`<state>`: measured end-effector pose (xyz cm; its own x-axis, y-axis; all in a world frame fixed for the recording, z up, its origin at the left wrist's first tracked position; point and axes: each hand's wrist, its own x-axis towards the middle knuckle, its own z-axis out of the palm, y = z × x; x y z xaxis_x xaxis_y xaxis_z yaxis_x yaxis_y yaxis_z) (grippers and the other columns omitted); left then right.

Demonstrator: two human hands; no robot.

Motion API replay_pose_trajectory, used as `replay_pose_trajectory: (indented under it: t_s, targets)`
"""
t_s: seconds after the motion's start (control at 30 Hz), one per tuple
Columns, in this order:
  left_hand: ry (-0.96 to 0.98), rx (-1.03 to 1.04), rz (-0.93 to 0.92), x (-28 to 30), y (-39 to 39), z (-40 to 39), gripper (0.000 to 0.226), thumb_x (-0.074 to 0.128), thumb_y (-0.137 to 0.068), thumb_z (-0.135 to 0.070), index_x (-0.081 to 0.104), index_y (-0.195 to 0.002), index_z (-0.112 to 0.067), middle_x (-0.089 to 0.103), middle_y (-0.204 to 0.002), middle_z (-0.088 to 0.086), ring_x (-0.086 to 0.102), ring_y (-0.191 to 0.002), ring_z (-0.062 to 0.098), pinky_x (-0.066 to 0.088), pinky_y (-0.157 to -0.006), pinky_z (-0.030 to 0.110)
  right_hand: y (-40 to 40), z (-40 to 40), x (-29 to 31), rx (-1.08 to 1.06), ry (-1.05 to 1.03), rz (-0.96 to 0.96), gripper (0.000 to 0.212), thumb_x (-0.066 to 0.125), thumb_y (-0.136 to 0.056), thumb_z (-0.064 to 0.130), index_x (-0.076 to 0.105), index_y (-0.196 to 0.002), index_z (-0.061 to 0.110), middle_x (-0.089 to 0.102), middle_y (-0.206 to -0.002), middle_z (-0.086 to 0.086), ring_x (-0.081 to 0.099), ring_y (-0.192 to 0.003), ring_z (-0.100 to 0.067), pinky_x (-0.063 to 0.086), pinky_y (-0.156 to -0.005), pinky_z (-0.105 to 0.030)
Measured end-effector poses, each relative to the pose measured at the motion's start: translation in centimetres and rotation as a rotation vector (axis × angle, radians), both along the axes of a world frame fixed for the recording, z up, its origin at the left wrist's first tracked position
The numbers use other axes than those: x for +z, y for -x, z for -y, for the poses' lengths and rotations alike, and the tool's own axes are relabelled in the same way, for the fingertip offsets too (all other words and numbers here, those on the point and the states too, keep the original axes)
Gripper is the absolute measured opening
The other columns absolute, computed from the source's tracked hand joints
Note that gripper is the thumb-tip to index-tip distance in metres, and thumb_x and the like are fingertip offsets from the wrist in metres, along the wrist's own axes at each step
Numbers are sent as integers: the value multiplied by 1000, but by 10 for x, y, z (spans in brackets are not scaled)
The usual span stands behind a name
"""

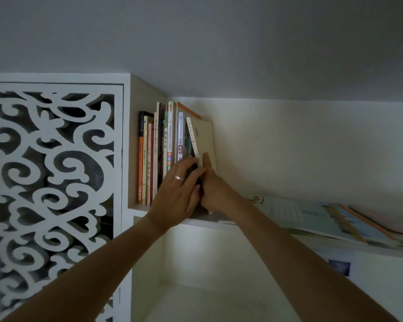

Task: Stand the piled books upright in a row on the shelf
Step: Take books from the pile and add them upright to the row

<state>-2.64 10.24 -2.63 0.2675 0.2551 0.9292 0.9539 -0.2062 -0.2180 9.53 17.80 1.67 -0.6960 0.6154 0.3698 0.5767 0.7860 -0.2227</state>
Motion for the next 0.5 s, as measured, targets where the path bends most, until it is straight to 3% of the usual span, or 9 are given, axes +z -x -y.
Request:
replay_pose_trajectory:
  t_s: [0.07, 0.1, 0.13, 0.2, 0.27, 0.33, 0.4, 0.5]
  targets:
    - [-13, 20, 12, 0, -4, -1, 36, 46, -103, -23, 64, -128, -4, 50, -145, 20, 47, -136, 34, 40, -115, 48, -16, 11, 11, 57, 31, 100, 117, 65, -95, 18, -37, -153, 17, 49, -146, -21, 64, -85, -28, 47, -67, -32]
    - [-35, 29, 20, 0, -9, 0, 35, 45, -102, -24, 63, -126, -5, 51, -143, 20, 48, -134, 34, 41, -113, 48, -28, 18, 17, 73, 36, 133, 115, 68, -93, 24, -26, -158, 14, 58, -135, -17, 63, -82, -25, 48, -68, -33]
    - [-61, 36, 23, 2, -15, 0, 34, 45, -101, -25, 63, -123, -7, 52, -141, 20, 49, -131, 33, 42, -111, 47, -39, 22, 25, 82, 18, 159, 106, 71, -92, 31, -5, -163, 13, 60, -130, -13, 64, -88, -27, 51, -75, -36]
    - [-104, 17, -17, 6, -32, 0, 29, 48, -96, -23, 64, -113, -7, 56, -130, 18, 54, -118, 31, 46, -100, 45, -68, 20, 44, 16, -3, 311, 77, 71, -90, 49, 41, -151, 15, 59, -134, -6, 62, -113, -33, 52, -97, -43]
    - [-18, -79, -107, 12, -52, -1, 24, 51, -93, -20, 65, -106, -6, 61, -113, 14, 58, -97, 26, 50, -82, 42, -98, 15, 56, -169, 62, 580, 73, 65, -85, 69, 60, -136, 16, 61, -138, -5, 60, -122, -29, 51, -100, -41]
    - [255, -166, -199, 16, -72, -7, 28, 47, -99, -30, 64, -111, -11, 62, -106, 8, 58, -84, 21, 49, -74, 39, -121, 13, 58, -247, 147, 775, 74, 60, -86, 74, 64, -130, 16, 62, -136, -7, 60, -122, -27, 52, -93, -38]
    - [530, -178, -226, 15, -86, -17, 37, 37, -105, -42, 62, -121, -20, 64, -110, 4, 60, -84, 18, 49, -77, 36, -134, 13, 53, -202, 209, 782, 72, 59, -90, 68, 57, -139, 16, 59, -140, -7, 57, -127, -26, 50, -101, -40]
    - [710, -200, 16, 11, -92, -28, 41, 26, -109, -49, 58, -117, -26, 64, -105, 2, 60, -92, 17, 51, -87, 43, -151, 16, 46, -154, 189, 730, 93, 66, -85, 69, 34, -158, 20, 42, -158, 1, 44, -141, -25, 33, -119, -39]
